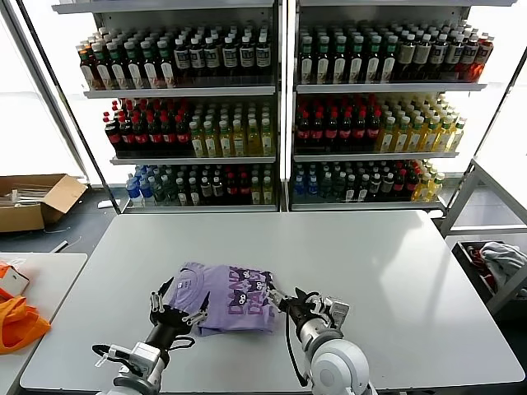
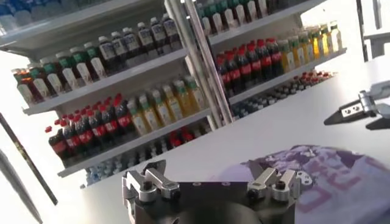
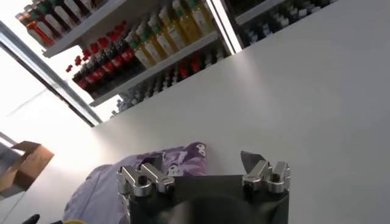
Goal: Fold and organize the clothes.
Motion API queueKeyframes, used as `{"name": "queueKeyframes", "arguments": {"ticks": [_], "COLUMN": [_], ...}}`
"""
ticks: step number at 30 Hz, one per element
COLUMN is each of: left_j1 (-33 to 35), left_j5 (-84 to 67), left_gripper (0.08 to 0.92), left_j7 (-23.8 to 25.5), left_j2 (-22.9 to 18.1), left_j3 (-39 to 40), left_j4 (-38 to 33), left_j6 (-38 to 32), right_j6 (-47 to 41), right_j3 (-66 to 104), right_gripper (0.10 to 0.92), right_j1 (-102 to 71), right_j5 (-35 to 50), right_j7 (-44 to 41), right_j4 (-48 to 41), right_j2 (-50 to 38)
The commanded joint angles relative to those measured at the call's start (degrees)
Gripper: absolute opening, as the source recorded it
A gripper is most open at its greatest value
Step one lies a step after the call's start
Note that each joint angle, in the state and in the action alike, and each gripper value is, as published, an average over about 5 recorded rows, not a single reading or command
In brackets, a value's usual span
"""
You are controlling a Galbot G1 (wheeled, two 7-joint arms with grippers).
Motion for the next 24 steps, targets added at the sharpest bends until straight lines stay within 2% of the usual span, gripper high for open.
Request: {"name": "queueKeyframes", "arguments": {"ticks": [1, 5, 9, 17, 24], "left_j1": [6.09, 6.33, 6.3, 6.24, 4.55], "left_j5": [-8.44, -14.0, -20.78, -24.08, -24.16], "left_gripper": [0.823, 0.823, 0.823, 0.823, 0.823], "left_j7": [6.3, 11.45, 13.04, 12.96, 12.39], "left_j2": [6.08, 10.9, 13.81, 15.82, 15.45], "left_j3": [-5.13, -7.11, -7.22, -6.01, -4.76], "left_j4": [0.07, 1.89, 1.89, 3.08, 5.56], "left_j6": [1.08, 0.37, 1.57, 3.18, 3.39], "right_j6": [-1.04, -1.05, -1.13, -1.61, -1.66], "right_j3": [-2.27, -2.19, -2.09, -2.28, -2.49], "right_gripper": [0.823, 0.823, 0.82, 0.789, 0.78], "right_j1": [3.78, 3.7, 3.92, 4.29, 4.33], "right_j5": [7.03, 7.31, 7.15, 6.52, 6.25], "right_j7": [2.79, 2.77, 2.74, 2.73, 2.6], "right_j4": [-2.66, -2.73, -2.83, -3.22, -3.99], "right_j2": [0.78, 0.79, 0.98, 1.83, 2.43]}}
